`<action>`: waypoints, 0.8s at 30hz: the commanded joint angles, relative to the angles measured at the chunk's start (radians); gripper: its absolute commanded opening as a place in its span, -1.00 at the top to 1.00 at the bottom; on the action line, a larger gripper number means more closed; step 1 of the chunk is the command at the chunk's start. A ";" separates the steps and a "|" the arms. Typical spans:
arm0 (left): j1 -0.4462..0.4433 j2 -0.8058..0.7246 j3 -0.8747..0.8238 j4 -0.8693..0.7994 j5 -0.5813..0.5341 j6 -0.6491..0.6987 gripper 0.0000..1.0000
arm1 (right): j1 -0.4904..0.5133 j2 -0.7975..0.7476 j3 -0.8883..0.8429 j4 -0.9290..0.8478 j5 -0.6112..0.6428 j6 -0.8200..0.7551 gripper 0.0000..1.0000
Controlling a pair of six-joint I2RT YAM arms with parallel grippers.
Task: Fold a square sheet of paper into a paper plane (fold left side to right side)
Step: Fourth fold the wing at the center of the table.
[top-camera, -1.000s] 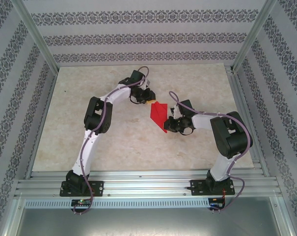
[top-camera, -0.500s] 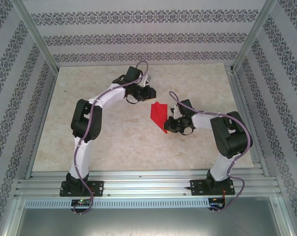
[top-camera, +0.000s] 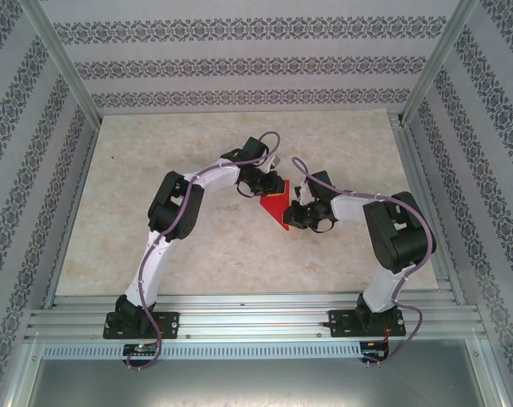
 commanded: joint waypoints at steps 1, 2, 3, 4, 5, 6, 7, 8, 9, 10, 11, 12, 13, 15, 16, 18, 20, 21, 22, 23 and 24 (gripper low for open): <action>0.002 0.037 -0.003 -0.028 -0.058 0.008 0.55 | 0.011 0.017 -0.059 -0.153 0.064 -0.025 0.78; 0.004 0.040 -0.011 -0.031 -0.067 0.008 0.55 | 0.013 0.011 -0.066 -0.157 0.062 -0.028 0.78; 0.006 0.041 -0.018 -0.030 -0.072 0.007 0.55 | 0.014 0.004 -0.072 -0.161 0.060 -0.029 0.78; 0.008 0.041 -0.024 -0.029 -0.075 0.006 0.56 | 0.014 -0.001 -0.078 -0.169 0.060 -0.028 0.78; 0.011 0.041 -0.031 -0.027 -0.077 0.004 0.56 | 0.017 -0.008 -0.087 -0.170 0.059 -0.028 0.78; 0.012 0.041 -0.036 -0.026 -0.078 0.004 0.56 | 0.017 -0.014 -0.095 -0.176 0.058 -0.029 0.78; 0.014 0.041 -0.036 -0.027 -0.081 0.005 0.56 | 0.019 -0.017 -0.103 -0.180 0.058 -0.030 0.78; 0.014 0.041 -0.037 -0.030 -0.083 0.008 0.56 | 0.020 -0.022 -0.112 -0.182 0.057 -0.028 0.78; 0.015 0.041 -0.039 -0.030 -0.083 0.010 0.56 | 0.021 -0.027 -0.123 -0.186 0.057 -0.028 0.78; 0.016 0.041 -0.038 -0.033 -0.084 0.011 0.56 | 0.022 -0.031 -0.133 -0.189 0.058 -0.026 0.78; 0.015 0.041 -0.040 -0.033 -0.085 0.011 0.56 | 0.022 -0.036 -0.141 -0.190 0.057 -0.025 0.78; 0.016 0.041 -0.039 -0.032 -0.084 0.013 0.56 | 0.022 -0.042 -0.149 -0.192 0.057 -0.025 0.78; 0.015 0.043 -0.039 -0.032 -0.084 0.013 0.56 | 0.022 -0.047 -0.156 -0.195 0.056 -0.026 0.78; 0.016 0.045 -0.042 -0.030 -0.084 0.014 0.57 | 0.025 -0.059 -0.165 -0.210 0.052 -0.030 0.78; 0.016 0.046 -0.042 -0.029 -0.083 0.011 0.56 | 0.024 -0.065 -0.169 -0.218 0.053 -0.032 0.78; 0.016 0.048 -0.045 -0.026 -0.084 0.012 0.57 | 0.026 -0.074 -0.176 -0.235 0.054 -0.037 0.78; 0.016 0.048 -0.048 -0.024 -0.085 0.012 0.57 | 0.025 -0.084 -0.182 -0.246 0.055 -0.040 0.78; 0.016 0.048 -0.049 -0.023 -0.084 0.011 0.57 | 0.025 -0.086 -0.186 -0.251 0.055 -0.042 0.78; 0.016 0.049 -0.050 -0.023 -0.084 0.010 0.57 | 0.025 -0.088 -0.188 -0.256 0.055 -0.042 0.78; 0.016 0.049 -0.050 -0.021 -0.084 0.011 0.57 | 0.025 -0.091 -0.191 -0.261 0.053 -0.046 0.78; 0.016 0.049 -0.050 -0.022 -0.084 0.011 0.57 | 0.025 -0.092 -0.193 -0.268 0.054 -0.049 0.78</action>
